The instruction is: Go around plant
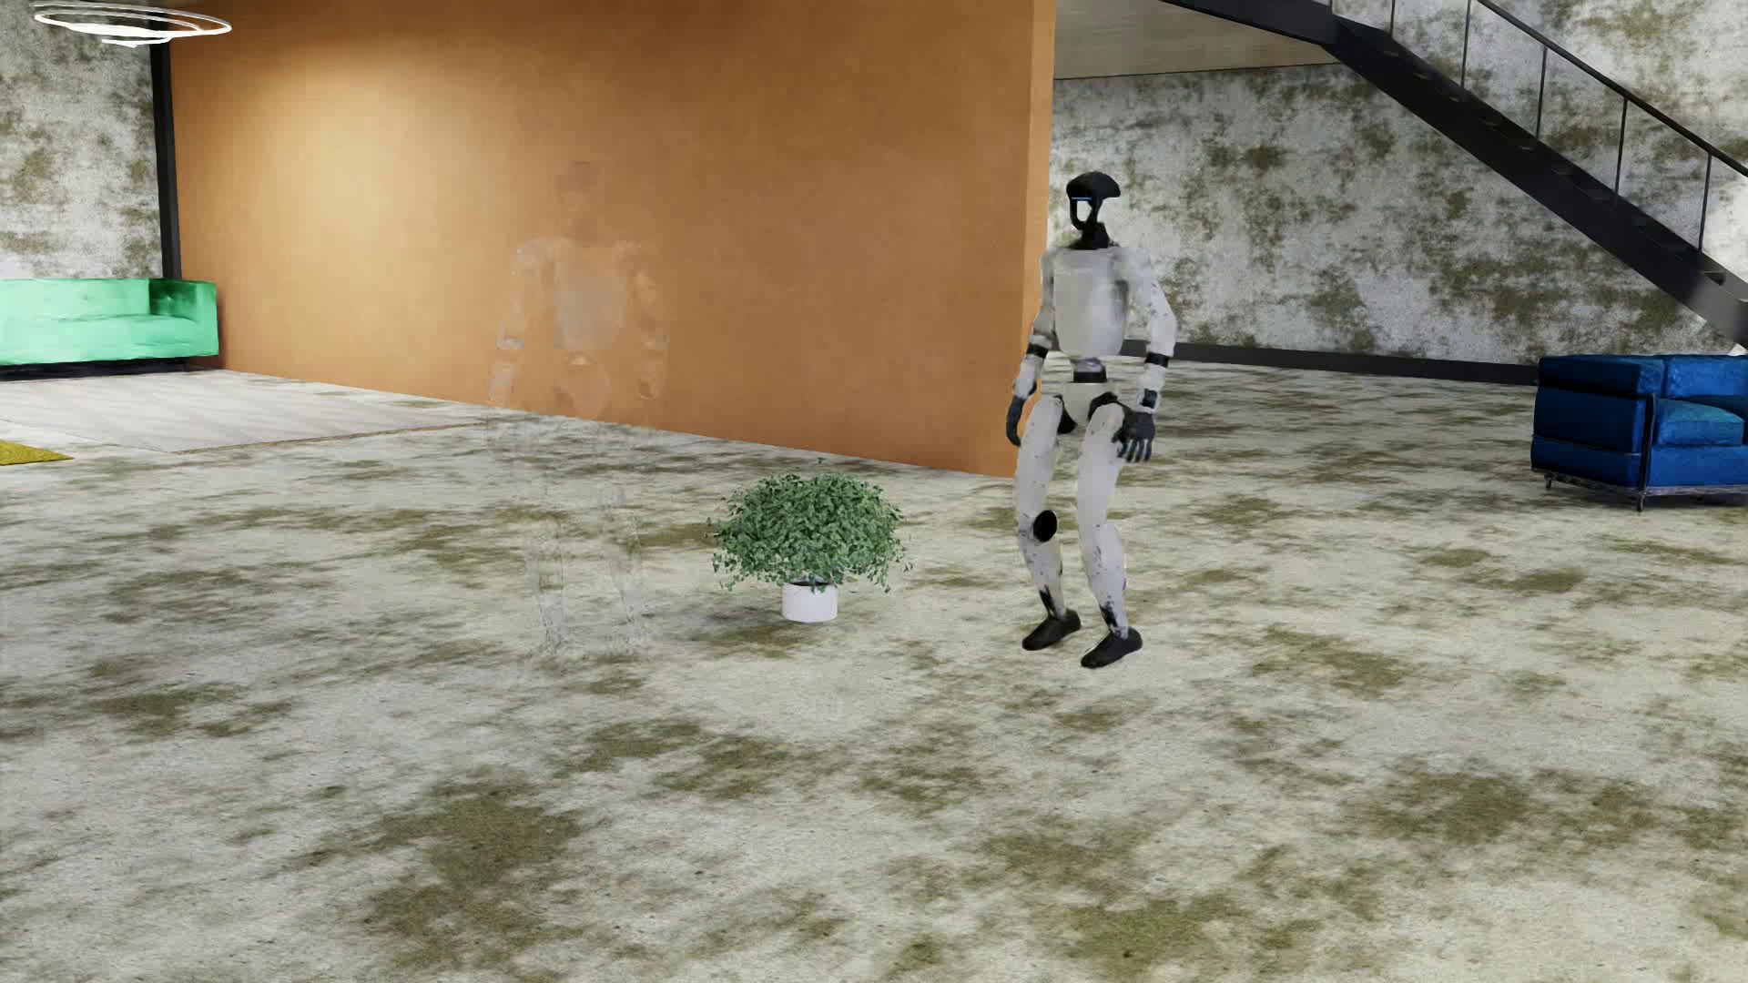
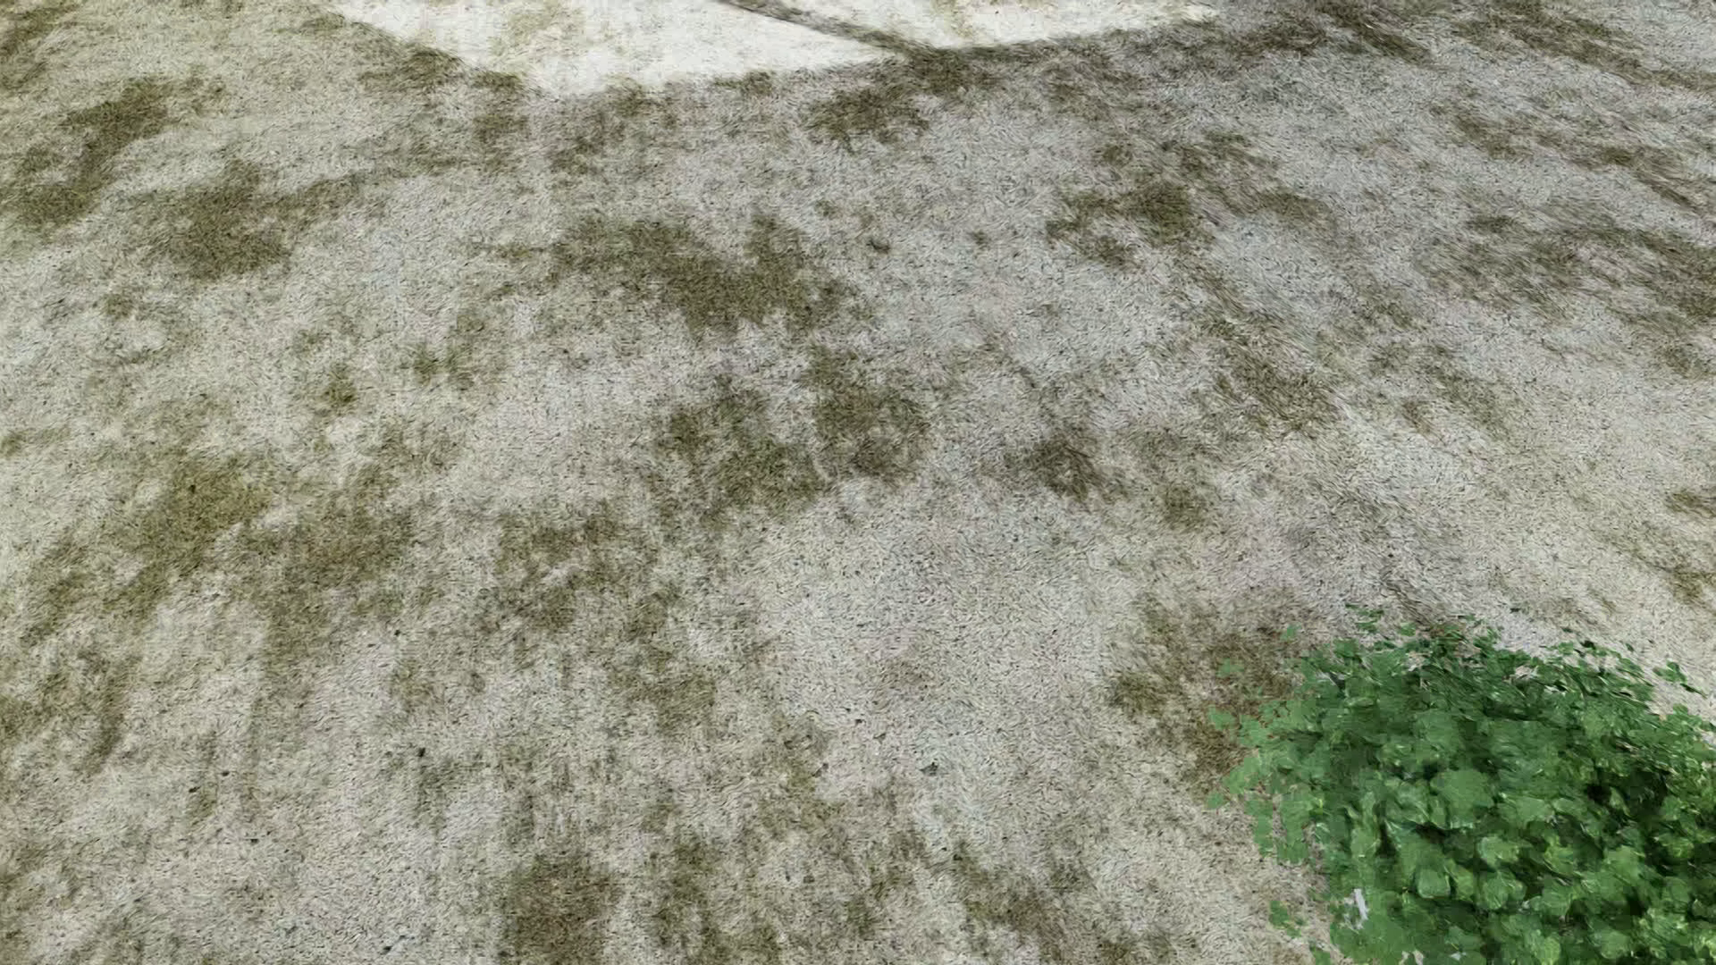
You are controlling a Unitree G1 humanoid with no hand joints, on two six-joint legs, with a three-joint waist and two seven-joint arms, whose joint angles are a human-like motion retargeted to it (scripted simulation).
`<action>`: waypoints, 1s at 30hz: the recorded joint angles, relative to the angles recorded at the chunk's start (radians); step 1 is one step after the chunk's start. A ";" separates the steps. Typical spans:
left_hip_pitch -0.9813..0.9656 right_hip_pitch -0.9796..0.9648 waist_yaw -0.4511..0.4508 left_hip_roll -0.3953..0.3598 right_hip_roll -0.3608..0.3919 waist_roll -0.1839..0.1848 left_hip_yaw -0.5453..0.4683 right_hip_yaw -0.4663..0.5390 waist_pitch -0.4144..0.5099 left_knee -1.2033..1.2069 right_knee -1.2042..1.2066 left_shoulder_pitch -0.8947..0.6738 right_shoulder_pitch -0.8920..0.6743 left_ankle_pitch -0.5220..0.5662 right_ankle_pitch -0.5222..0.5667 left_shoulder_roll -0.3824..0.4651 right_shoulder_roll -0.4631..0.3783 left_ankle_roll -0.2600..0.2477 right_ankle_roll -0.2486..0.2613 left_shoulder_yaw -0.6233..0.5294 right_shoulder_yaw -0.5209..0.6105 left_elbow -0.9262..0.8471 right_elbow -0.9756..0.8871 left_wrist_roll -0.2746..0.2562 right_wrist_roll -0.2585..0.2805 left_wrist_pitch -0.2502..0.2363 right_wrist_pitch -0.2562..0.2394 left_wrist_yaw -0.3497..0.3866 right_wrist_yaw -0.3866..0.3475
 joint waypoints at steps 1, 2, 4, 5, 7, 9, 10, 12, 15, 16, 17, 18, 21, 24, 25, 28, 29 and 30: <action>0.007 0.019 0.001 -0.008 -0.009 -0.006 0.000 0.000 -0.006 -0.007 -0.020 -0.006 0.010 -0.009 -0.017 0.003 0.007 0.000 0.000 0.014 0.009 -0.008 0.000 0.000 0.000 0.000 0.000 0.000 0.000; 0.014 0.036 0.004 -0.014 -0.015 -0.011 0.000 0.000 -0.011 -0.014 -0.036 -0.015 0.016 -0.017 -0.029 0.003 0.013 0.000 0.000 0.027 0.026 -0.011 0.006 0.000 0.000 0.000 0.000 0.000 0.000; 0.022 0.058 0.009 -0.016 -0.019 -0.010 0.000 0.000 -0.014 -0.022 -0.051 -0.037 0.014 -0.027 -0.033 -0.012 0.017 0.000 0.000 0.045 0.073 -0.002 0.033 0.000 0.000 0.000 0.000 0.000 0.000; 0.021 0.065 0.007 -0.014 -0.019 -0.007 0.000 0.000 -0.014 -0.022 -0.056 -0.044 0.010 -0.031 -0.037 -0.022 0.013 0.000 0.000 0.047 0.095 -0.004 0.043 0.000 0.000 0.000 0.000 0.000 0.000; 0.011 0.079 0.000 -0.013 -0.021 -0.005 0.000 0.000 -0.014 -0.018 -0.068 -0.049 0.002 -0.033 -0.048 -0.037 0.003 0.000 0.000 0.027 0.112 -0.037 0.050 0.000 0.000 0.000 0.000 0.000 0.000; 0.001 0.089 -0.003 -0.013 -0.022 -0.004 0.000 0.000 -0.014 -0.014 -0.074 -0.048 -0.005 -0.036 -0.057 -0.051 -0.005 0.000 0.000 0.001 0.098 -0.082 0.053 0.000 0.000 0.000 0.000 0.000 0.000; 0.000 0.092 0.001 -0.013 -0.023 -0.004 0.000 0.000 -0.014 -0.014 -0.075 -0.046 -0.009 -0.039 -0.062 -0.058 -0.007 0.000 0.000 -0.006 0.086 -0.100 0.058 0.000 0.000 0.000 0.000 0.000 0.000; -0.001 0.098 0.013 -0.014 -0.023 -0.009 0.000 0.000 -0.014 -0.012 -0.077 -0.039 -0.017 -0.043 -0.075 -0.068 -0.011 0.000 0.000 -0.012 0.071 -0.116 0.064 0.000 0.000 0.000 0.000 0.000 0.000; -0.010 0.106 0.040 -0.016 -0.024 -0.015 0.000 0.000 -0.016 -0.001 -0.078 -0.029 -0.030 -0.045 -0.093 -0.071 -0.015 0.000 0.000 -0.020 0.063 -0.110 0.055 0.000 0.000 0.000 0.000 0.000 0.000; -0.013 0.113 0.047 -0.018 -0.026 -0.016 0.000 0.000 -0.017 0.004 -0.081 -0.025 -0.032 -0.046 -0.101 -0.070 -0.016 0.000 0.000 -0.023 0.059 -0.101 0.050 0.000 0.000 0.000 0.000 0.000 0.000; -0.017 0.121 0.053 -0.022 -0.027 -0.017 0.000 0.000 -0.019 0.011 -0.084 -0.021 -0.033 -0.048 -0.109 -0.068 -0.017 0.000 0.000 -0.026 0.053 -0.090 0.043 0.000 0.000 0.000 0.000 0.000 0.000; -0.022 0.128 0.058 -0.025 -0.029 -0.016 0.000 0.000 -0.021 0.019 -0.086 -0.016 -0.033 -0.052 -0.119 -0.065 -0.018 0.000 0.000 -0.027 0.045 -0.077 0.037 0.000 0.000 0.000 0.000 0.000 0.000; -0.027 0.115 0.071 -0.045 -0.039 -0.016 0.000 0.000 -0.029 0.034 -0.060 -0.005 -0.027 -0.077 -0.153 -0.061 -0.021 0.000 0.000 -0.031 0.016 -0.026 0.015 0.000 0.000 0.000 0.000 0.000 0.000; -0.004 0.016 0.075 -0.068 -0.070 -0.018 0.000 0.000 -0.019 0.029 0.101 0.003 -0.028 -0.112 -0.123 -0.056 -0.025 0.000 0.000 -0.036 -0.018 0.012 0.012 0.000 0.000 0.000 0.000 0.000 0.000; 0.010 -0.044 0.068 -0.072 -0.085 -0.016 0.000 0.000 -0.010 0.024 0.205 0.004 -0.031 -0.126 -0.068 -0.054 -0.025 0.000 0.000 -0.041 -0.029 0.023 0.012 0.000 0.000 0.000 0.000 0.000 0.000; 0.072 -0.256 0.017 -0.070 -0.102 0.005 0.000 0.000 0.017 0.002 0.587 0.009 -0.033 -0.168 0.011 -0.044 -0.023 0.000 0.000 -0.057 -0.066 0.036 -0.005 0.000 0.000 0.000 0.000 0.000 0.000; 0.093 -0.312 -0.008 -0.063 -0.094 0.016 0.000 0.000 0.024 0.000 0.694 0.013 -0.027 -0.178 -0.042 -0.038 -0.023 0.000 0.000 -0.058 -0.075 0.033 -0.017 0.000 0.000 0.000 0.000 0.000 0.000; 0.111 -0.362 -0.032 -0.055 -0.082 0.029 0.000 0.000 0.030 0.001 0.775 0.015 -0.019 -0.187 -0.096 -0.033 -0.022 0.000 0.000 -0.057 -0.081 0.030 -0.027 0.000 0.000 0.000 0.000 0.000 0.000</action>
